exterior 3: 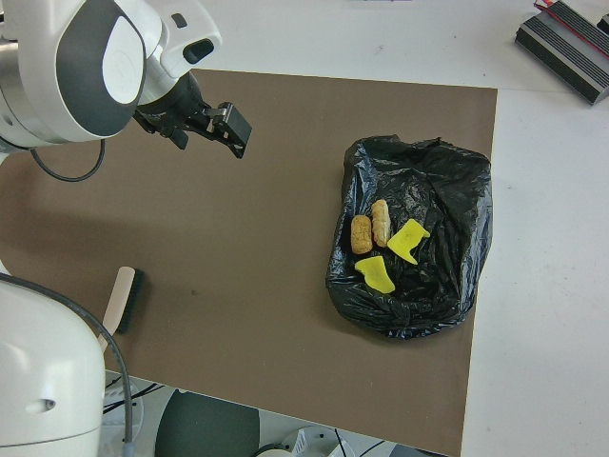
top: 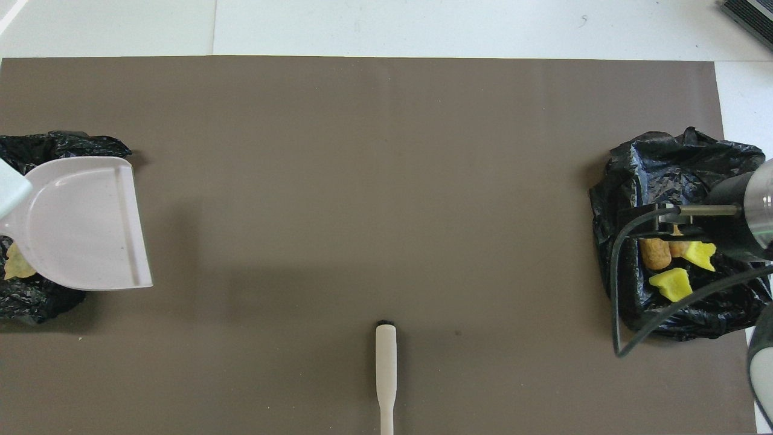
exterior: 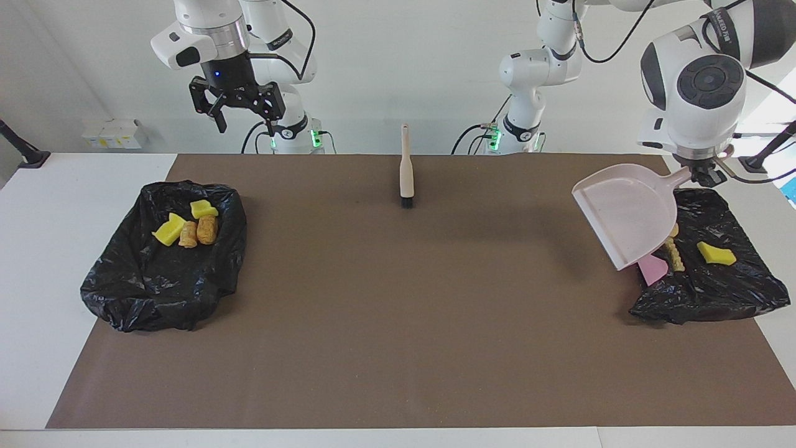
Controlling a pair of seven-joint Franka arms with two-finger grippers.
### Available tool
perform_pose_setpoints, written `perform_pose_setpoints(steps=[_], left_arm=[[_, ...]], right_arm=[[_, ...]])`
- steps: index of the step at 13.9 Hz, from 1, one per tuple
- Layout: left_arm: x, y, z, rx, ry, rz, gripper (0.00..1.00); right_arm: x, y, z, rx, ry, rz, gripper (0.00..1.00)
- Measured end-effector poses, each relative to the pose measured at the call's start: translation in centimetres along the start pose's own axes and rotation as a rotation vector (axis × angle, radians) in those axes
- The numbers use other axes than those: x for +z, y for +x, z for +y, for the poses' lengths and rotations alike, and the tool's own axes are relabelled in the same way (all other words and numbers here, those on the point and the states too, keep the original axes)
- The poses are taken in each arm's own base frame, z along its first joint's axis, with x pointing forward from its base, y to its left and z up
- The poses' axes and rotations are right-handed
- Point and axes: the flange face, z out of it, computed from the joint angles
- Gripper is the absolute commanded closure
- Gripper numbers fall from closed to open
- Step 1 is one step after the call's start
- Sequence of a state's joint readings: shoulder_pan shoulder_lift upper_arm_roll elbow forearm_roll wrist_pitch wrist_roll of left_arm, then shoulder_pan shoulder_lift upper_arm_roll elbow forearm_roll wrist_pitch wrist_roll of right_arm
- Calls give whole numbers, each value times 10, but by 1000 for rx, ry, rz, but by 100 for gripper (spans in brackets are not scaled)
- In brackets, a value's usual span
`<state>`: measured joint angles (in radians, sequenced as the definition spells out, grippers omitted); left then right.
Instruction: Sweep and dump trash in bin
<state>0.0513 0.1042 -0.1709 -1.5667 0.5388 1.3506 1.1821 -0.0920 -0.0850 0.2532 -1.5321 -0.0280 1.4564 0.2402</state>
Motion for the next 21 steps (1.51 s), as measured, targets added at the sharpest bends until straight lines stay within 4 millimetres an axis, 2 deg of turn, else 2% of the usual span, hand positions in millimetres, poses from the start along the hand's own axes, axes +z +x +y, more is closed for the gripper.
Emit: perform_pose_setpoints(steps=[5, 8, 11, 13, 16, 18, 21], left_arm=[[-37, 79, 60, -238, -84, 171, 100], [-63, 121, 96, -391, -142, 247, 100], [-86, 159, 126, -558, -197, 307, 100], [-96, 186, 142, -640, -209, 353, 100], [-105, 212, 154, -684, -211, 430, 100], [-105, 233, 157, -717, -221, 489, 100], [-98, 278, 162, -761, -232, 533, 100]], right_arm=[[0, 6, 3, 3, 1, -20, 0], [0, 7, 15, -45, -4, -38, 0], [1, 11, 39, -68, 2, -40, 0], [0, 10, 34, -80, 4, -38, 0], [-3, 8, 26, -97, 4, -35, 0], [-2, 9, 32, -87, 6, -36, 0], [-1, 9, 44, -65, 6, -52, 0]])
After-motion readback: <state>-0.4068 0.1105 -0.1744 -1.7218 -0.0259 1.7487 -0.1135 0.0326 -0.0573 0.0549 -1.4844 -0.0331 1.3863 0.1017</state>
